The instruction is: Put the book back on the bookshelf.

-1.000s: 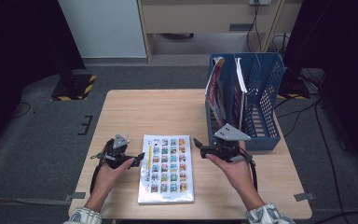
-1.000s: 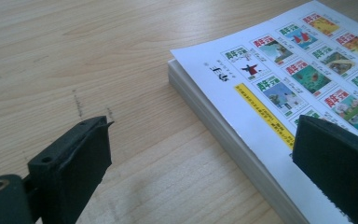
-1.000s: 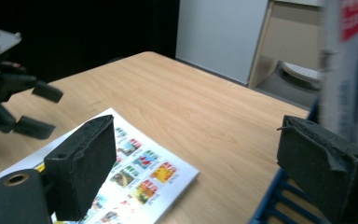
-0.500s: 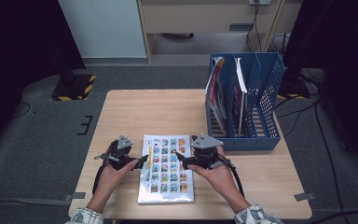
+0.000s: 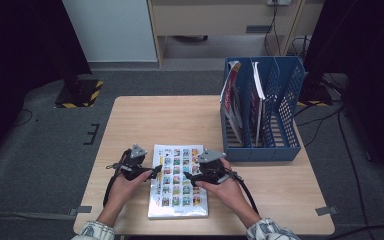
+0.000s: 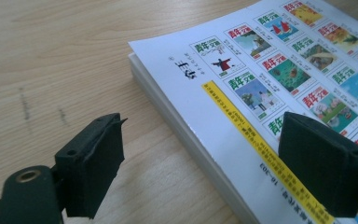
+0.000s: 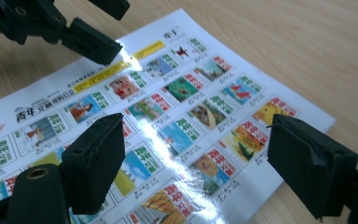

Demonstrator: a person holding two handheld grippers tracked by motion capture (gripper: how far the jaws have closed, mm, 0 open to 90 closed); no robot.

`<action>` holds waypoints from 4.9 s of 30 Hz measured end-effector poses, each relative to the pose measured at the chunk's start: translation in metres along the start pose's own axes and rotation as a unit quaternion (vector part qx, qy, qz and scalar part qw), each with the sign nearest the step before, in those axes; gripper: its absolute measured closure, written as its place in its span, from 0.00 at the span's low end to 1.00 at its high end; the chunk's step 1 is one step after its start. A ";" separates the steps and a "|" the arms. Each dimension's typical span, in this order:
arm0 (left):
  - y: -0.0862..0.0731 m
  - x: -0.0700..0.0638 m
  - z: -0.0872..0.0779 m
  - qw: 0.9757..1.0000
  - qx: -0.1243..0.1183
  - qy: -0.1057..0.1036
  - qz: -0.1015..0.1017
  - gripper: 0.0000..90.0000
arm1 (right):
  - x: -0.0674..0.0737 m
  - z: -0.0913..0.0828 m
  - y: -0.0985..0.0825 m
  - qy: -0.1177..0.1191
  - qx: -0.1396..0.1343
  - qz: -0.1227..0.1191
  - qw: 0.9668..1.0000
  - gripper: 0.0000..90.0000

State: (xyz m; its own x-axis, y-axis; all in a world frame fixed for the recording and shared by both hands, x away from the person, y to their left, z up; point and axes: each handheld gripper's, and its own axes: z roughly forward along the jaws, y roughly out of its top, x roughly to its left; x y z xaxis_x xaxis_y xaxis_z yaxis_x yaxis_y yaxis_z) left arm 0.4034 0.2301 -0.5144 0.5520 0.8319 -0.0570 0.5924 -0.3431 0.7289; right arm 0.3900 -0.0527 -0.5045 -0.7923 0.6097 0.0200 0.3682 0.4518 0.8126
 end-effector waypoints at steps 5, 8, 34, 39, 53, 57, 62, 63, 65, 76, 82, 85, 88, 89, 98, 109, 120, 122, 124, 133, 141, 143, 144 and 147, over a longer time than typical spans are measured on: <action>0.001 -0.002 0.006 1.000 0.016 0.000 0.002 0.16 | -0.010 0.002 -0.008 0.008 0.019 0.027 0.999 0.19; 0.000 -0.002 0.006 1.000 0.019 -0.006 0.001 0.15 | -0.013 0.004 -0.012 0.008 0.024 0.033 0.999 0.18; -0.003 -0.015 0.017 0.997 0.028 -0.057 -0.038 0.08 | -0.019 0.014 -0.030 0.024 0.032 0.107 0.993 0.12; 0.002 -0.018 0.014 0.998 0.033 -0.039 -0.041 0.15 | -0.018 0.013 -0.030 0.024 0.034 0.113 0.993 0.12; 0.008 -0.031 -0.011 0.997 -0.003 -0.073 -0.036 0.49 | -0.018 0.013 -0.030 0.024 0.034 0.112 0.993 0.12; 0.009 -0.031 -0.015 0.997 -0.005 -0.067 -0.032 0.57 | -0.018 0.013 -0.030 0.024 0.033 0.113 0.993 0.12; 0.012 -0.032 -0.007 0.997 -0.007 -0.068 -0.035 0.56 | -0.018 0.013 -0.030 0.023 0.033 0.113 0.993 0.12; 0.012 -0.031 -0.006 0.997 -0.008 -0.066 -0.035 0.56 | -0.018 0.013 -0.030 0.024 0.033 0.113 0.993 0.12; 0.012 -0.031 -0.005 0.997 -0.015 -0.057 -0.040 0.58 | -0.018 0.013 -0.030 0.024 0.034 0.113 0.993 0.12; 0.008 -0.034 -0.010 0.998 -0.039 -0.027 -0.033 0.82 | -0.018 0.014 -0.030 0.023 0.032 0.112 0.993 0.12; 0.009 -0.042 -0.017 0.997 -0.068 -0.027 -0.007 0.96 | -0.018 0.014 -0.030 0.024 0.031 0.110 0.993 0.12; 0.009 -0.043 -0.018 0.997 -0.075 -0.027 0.000 0.96 | -0.018 0.013 -0.031 0.024 0.032 0.109 0.993 0.12; 0.010 -0.043 -0.021 0.996 -0.086 -0.036 -0.002 0.96 | -0.019 0.013 -0.031 0.024 0.032 0.109 0.993 0.12; 0.010 -0.043 -0.022 0.995 -0.093 -0.039 -0.002 0.96 | -0.018 0.013 -0.031 0.025 0.032 0.109 0.993 0.12; 0.015 -0.051 -0.033 0.989 -0.137 -0.043 0.033 0.96 | -0.020 0.012 -0.031 0.033 0.032 0.120 0.992 0.11; 0.009 -0.041 -0.020 0.997 -0.073 -0.030 0.003 0.95 | -0.017 0.013 -0.031 0.031 0.035 0.103 0.994 0.09; -0.009 -0.028 -0.016 0.998 -0.028 0.027 -0.051 0.47 | -0.017 0.013 -0.031 0.031 0.034 0.099 0.994 0.09; -0.013 -0.027 -0.017 0.997 -0.025 0.029 -0.061 0.40 | -0.017 0.013 -0.031 0.031 0.034 0.099 0.994 0.09; -0.018 -0.026 -0.021 0.996 -0.030 0.032 -0.072 0.35 | -0.017 0.013 -0.031 0.031 0.034 0.100 0.994 0.09; -0.027 -0.023 -0.013 0.995 0.000 -0.016 -0.096 0.32 | -0.017 0.013 -0.031 0.032 0.034 0.099 0.994 0.09; -0.023 -0.021 -0.006 0.994 0.006 -0.047 -0.097 0.34 | -0.017 0.013 -0.031 0.032 0.034 0.099 0.994 0.09; -0.023 -0.020 -0.005 0.994 0.003 -0.049 -0.101 0.35 | -0.017 0.013 -0.031 0.033 0.034 0.098 0.994 0.09; -0.022 -0.019 -0.005 0.993 0.003 -0.049 -0.104 0.36 | -0.017 0.013 -0.031 0.033 0.034 0.100 0.994 0.09; -0.022 -0.016 -0.009 0.991 -0.007 -0.048 -0.127 0.46 | -0.017 0.013 -0.032 0.034 0.035 0.102 0.994 0.09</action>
State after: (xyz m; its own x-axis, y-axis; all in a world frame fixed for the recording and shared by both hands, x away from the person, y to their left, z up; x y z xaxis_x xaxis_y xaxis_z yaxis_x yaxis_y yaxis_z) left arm 0.3767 0.2284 -0.5231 0.4403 0.8452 -0.3030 0.7109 -0.1221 0.6926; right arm 0.3978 -0.0691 -0.5377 -0.7281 0.6490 0.2205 0.5552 0.3697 0.7451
